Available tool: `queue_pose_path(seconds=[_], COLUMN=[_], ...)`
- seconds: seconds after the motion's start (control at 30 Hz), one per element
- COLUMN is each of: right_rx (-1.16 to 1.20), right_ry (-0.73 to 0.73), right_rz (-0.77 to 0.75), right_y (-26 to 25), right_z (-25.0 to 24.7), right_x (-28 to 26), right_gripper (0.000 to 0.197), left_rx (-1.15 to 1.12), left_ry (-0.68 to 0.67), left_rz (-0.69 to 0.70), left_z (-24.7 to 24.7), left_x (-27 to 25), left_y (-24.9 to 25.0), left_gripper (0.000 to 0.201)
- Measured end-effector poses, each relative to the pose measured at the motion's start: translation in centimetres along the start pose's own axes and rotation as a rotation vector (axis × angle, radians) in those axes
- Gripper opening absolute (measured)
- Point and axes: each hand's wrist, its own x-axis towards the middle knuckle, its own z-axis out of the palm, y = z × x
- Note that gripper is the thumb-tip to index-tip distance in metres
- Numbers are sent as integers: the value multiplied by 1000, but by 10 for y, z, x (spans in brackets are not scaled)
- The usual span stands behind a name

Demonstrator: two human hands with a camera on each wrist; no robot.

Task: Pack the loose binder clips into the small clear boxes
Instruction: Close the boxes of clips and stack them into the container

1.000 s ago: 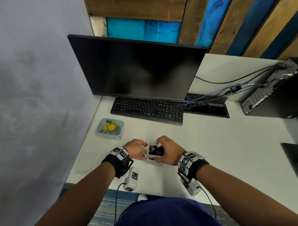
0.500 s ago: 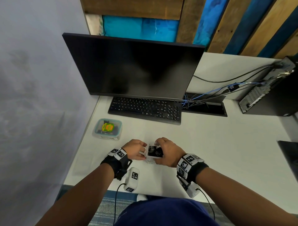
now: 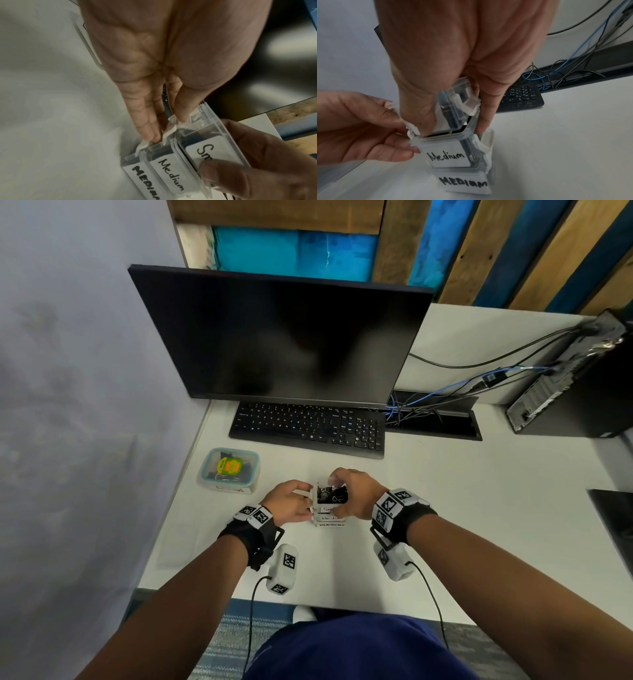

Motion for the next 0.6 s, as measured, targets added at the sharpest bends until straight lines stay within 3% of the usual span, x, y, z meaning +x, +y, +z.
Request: queue_pose_path(seconds=[0.23, 0.37, 0.5, 0.6], right_rx=[10, -28, -73, -101], right_ry=[12, 14, -22, -44], right_rz=[-20, -33, -44, -29], right_y=[1, 1, -1, -4], right_z=[5, 5, 2, 0], right_x=[-4, -4, -2, 0], right_gripper=[60, 61, 60, 64], left_rx=[-7, 72, 121, 202], left_ry=[-17, -84, -67, -75], left_rz=[-29, -39, 16, 85], left_z=[-2, -8, -7, -2], left_x=[-3, -3, -2, -1], left_y=[0, -7, -8, -6], left_gripper=[22, 46, 49, 63])
